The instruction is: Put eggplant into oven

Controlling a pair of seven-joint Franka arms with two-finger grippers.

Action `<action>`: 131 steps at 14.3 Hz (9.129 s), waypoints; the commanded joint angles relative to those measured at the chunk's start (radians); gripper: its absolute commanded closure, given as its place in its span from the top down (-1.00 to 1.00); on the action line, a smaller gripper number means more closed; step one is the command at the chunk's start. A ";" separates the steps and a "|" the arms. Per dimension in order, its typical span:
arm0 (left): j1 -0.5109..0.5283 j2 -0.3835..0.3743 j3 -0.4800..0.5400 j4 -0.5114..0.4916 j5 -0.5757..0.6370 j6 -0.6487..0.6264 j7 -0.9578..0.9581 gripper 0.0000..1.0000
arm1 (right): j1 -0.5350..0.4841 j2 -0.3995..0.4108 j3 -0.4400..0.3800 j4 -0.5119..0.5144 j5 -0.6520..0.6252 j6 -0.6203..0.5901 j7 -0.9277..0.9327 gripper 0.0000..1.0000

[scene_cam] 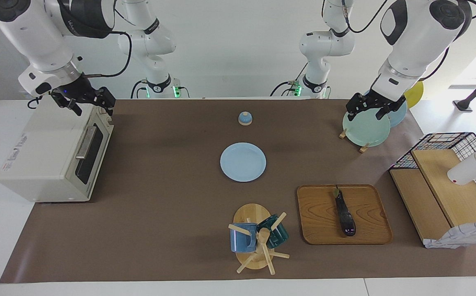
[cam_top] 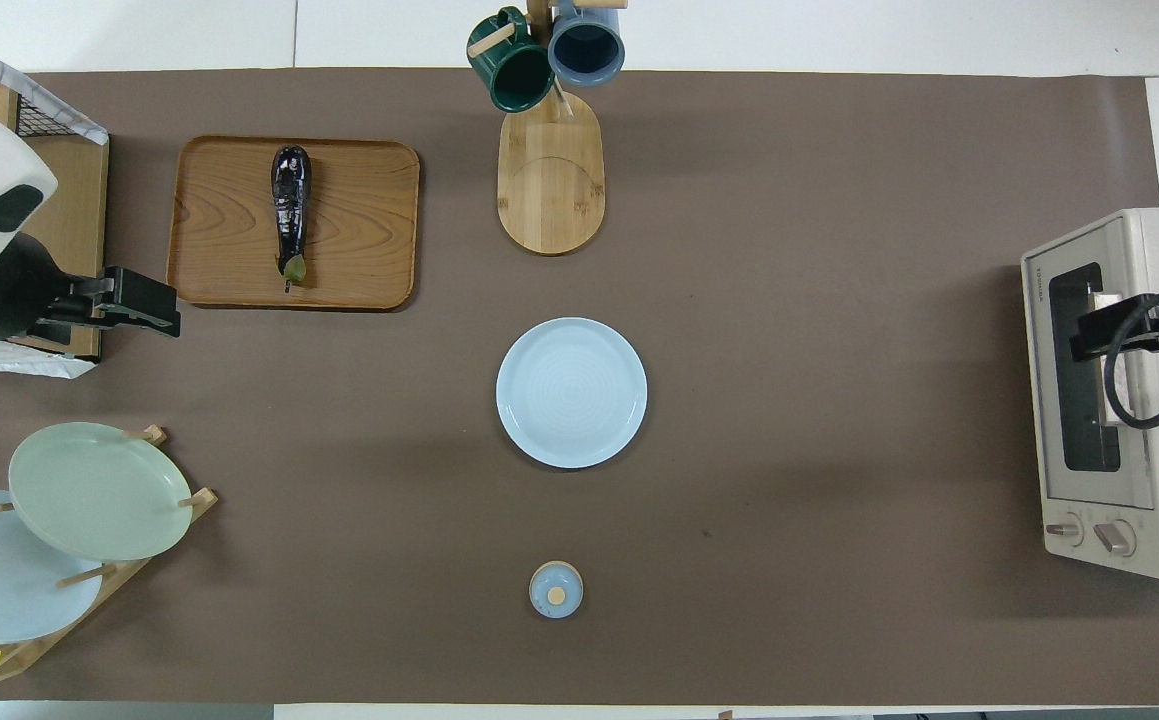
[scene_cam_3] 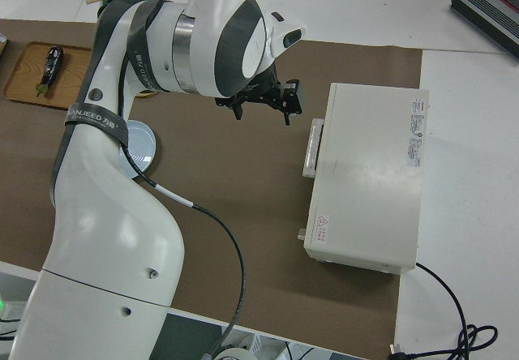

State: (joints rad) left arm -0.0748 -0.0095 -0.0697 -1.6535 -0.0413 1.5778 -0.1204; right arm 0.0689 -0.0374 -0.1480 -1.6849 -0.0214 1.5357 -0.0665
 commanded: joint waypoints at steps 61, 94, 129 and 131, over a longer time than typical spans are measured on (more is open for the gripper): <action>-0.440 0.131 0.004 -0.357 -0.100 0.650 -0.427 -1.00 | -0.096 -0.091 -0.001 -0.438 -0.226 0.442 -0.194 -1.00; -0.148 0.232 0.016 -0.040 -0.108 0.387 -0.138 1.00 | 0.195 0.083 0.002 -0.601 -0.080 0.836 0.091 -1.00; -0.025 0.000 0.011 -0.031 0.034 -0.035 0.062 1.00 | 0.841 0.544 0.008 0.081 -0.112 0.547 0.666 -1.00; -0.023 0.002 0.010 -0.029 0.017 -0.024 0.062 1.00 | 0.830 0.515 -0.004 0.099 -0.147 0.442 0.660 -1.00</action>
State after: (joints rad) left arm -0.0965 0.0029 -0.0585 -1.6737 -0.0225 1.5481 -0.0587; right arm 0.9190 0.5073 -0.1490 -1.6062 -0.1330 2.0585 0.6227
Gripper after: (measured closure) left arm 0.000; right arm 0.974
